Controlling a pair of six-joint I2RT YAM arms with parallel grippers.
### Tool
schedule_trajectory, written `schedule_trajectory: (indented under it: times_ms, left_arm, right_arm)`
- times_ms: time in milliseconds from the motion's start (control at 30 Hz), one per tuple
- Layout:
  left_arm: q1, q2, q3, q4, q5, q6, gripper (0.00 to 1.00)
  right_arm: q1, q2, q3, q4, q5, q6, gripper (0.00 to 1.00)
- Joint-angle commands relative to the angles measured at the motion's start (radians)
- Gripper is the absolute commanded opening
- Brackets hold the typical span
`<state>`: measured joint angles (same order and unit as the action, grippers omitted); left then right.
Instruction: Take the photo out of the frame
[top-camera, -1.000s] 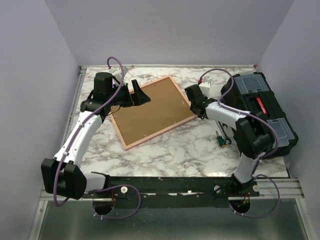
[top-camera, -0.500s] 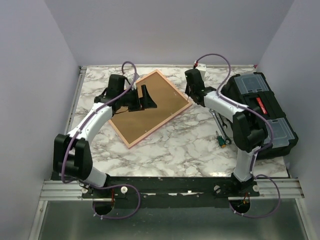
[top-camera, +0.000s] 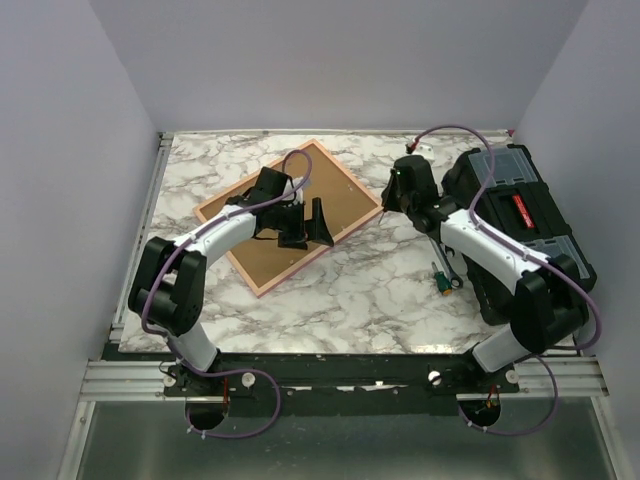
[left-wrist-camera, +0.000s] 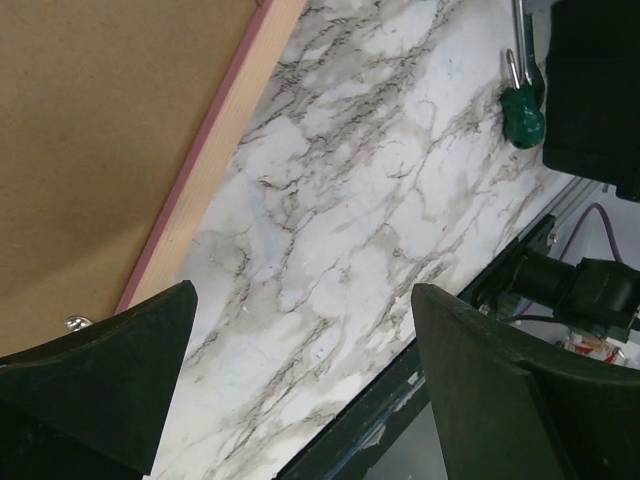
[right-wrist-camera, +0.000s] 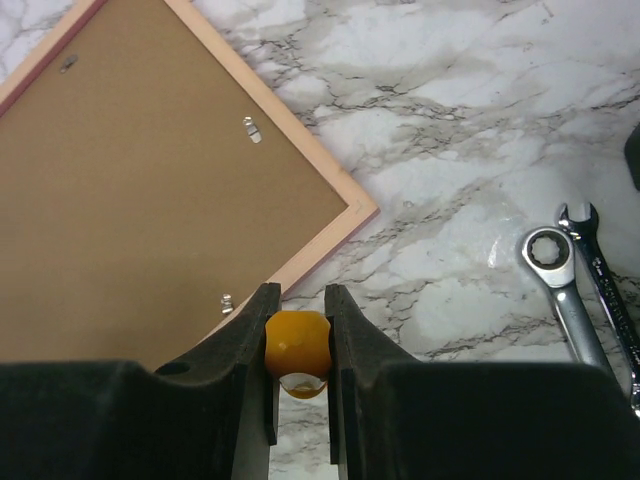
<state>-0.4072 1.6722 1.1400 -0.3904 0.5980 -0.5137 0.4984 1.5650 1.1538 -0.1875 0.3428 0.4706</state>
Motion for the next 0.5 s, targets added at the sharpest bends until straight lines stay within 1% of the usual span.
schedule_trajectory:
  times_ms: [0,67,167,333,400,467]
  left_arm:
    - [0.011,-0.046,-0.02,0.045,-0.08,0.004,0.92]
    - [0.02,-0.12,-0.044,0.075,-0.119,0.01,0.92]
    - [0.033,-0.241,-0.076,0.105,-0.193,0.033,0.93]
    - [0.078,-0.489,-0.134,0.172,-0.334,0.072,0.95]
    - [0.111,-0.591,-0.17,0.202,-0.402,0.071,0.95]
    - [0.133,-0.691,-0.211,0.221,-0.505,0.074,0.95]
  right_arm:
    - [0.011,-0.022,-0.041,0.017,-0.12,0.047,0.01]
    - [0.041,0.01,-0.029,0.024,-0.151,0.086,0.01]
    - [0.124,0.049,-0.01,0.077,-0.161,0.127,0.01]
    - [0.227,0.172,0.071,0.122,-0.192,0.192,0.01]
    - [0.272,0.212,0.086,0.165,-0.196,0.204,0.01]
    - [0.308,0.262,0.124,0.178,-0.213,0.213,0.0]
